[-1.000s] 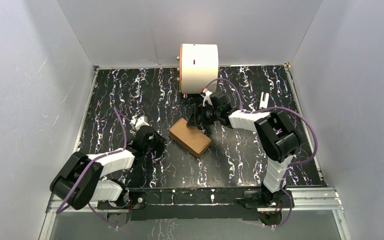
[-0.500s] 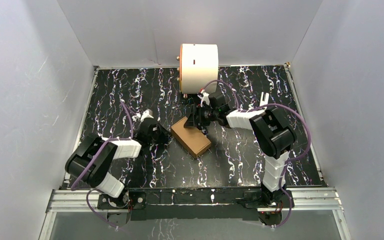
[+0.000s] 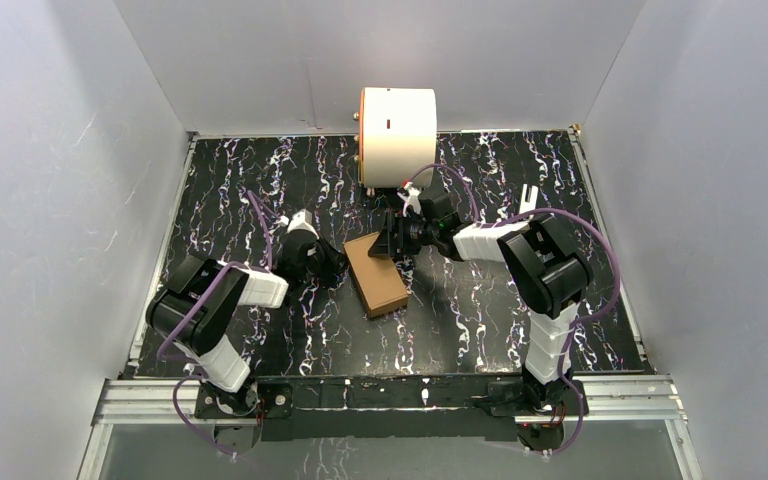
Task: Fold the paper box
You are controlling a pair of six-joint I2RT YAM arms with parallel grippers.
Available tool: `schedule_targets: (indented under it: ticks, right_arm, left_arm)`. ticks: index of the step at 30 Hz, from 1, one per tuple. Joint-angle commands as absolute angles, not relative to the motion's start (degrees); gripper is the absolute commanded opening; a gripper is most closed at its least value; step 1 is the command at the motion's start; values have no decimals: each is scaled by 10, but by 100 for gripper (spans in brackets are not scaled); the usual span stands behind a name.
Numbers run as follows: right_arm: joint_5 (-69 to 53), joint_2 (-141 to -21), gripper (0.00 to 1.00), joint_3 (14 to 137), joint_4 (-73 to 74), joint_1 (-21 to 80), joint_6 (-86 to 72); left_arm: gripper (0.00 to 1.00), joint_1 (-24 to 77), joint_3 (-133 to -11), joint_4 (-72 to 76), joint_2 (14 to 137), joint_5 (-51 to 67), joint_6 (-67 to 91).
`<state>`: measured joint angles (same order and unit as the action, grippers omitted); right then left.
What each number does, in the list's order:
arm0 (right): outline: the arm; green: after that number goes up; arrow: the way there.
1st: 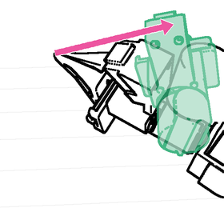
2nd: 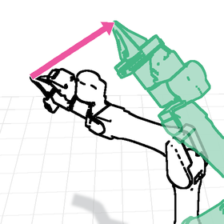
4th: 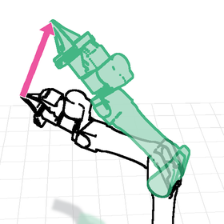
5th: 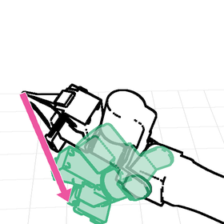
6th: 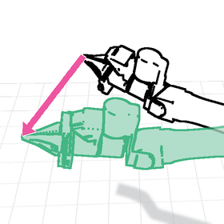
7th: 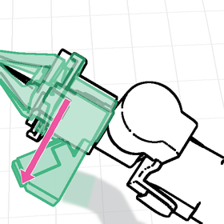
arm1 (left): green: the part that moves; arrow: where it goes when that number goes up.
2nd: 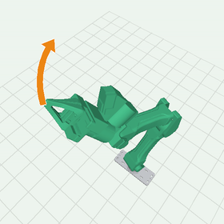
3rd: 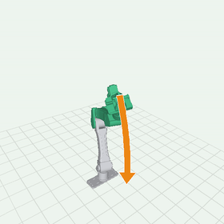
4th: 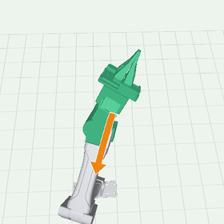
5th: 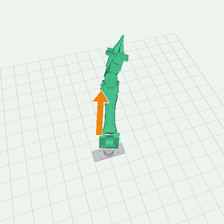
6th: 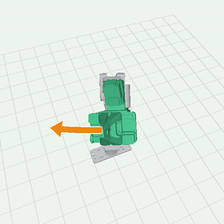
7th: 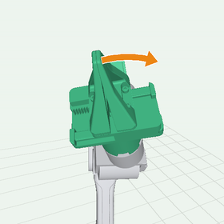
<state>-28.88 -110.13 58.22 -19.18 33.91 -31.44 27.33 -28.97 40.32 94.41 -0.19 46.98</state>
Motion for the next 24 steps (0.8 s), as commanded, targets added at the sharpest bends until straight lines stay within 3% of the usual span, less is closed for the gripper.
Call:
schedule_targets:
  ticks: [1, 8, 12, 21, 24]
  right_arm:
    - [-350, -1104, 66, 572, -199, 380, -314]
    - [-276, -1065, 67, 573, -159, 365, -287]
    - [-229, -1045, 72, 565, -145, 349, -275]
    - [-167, -961, 87, 533, -95, 285, -246]
    - [-142, -922, 93, 523, -64, 258, -232]
  left_arm:
    - [0, 294, -316, 449, 954, 100, 441]
    - [0, 284, -296, 384, 919, 42, 445]
    - [4, 273, -298, 315, 901, -1, 465]
    - [26, 245, -273, 202, 782, -66, 481]
    - [40, 227, -277, 144, 719, -80, 480]
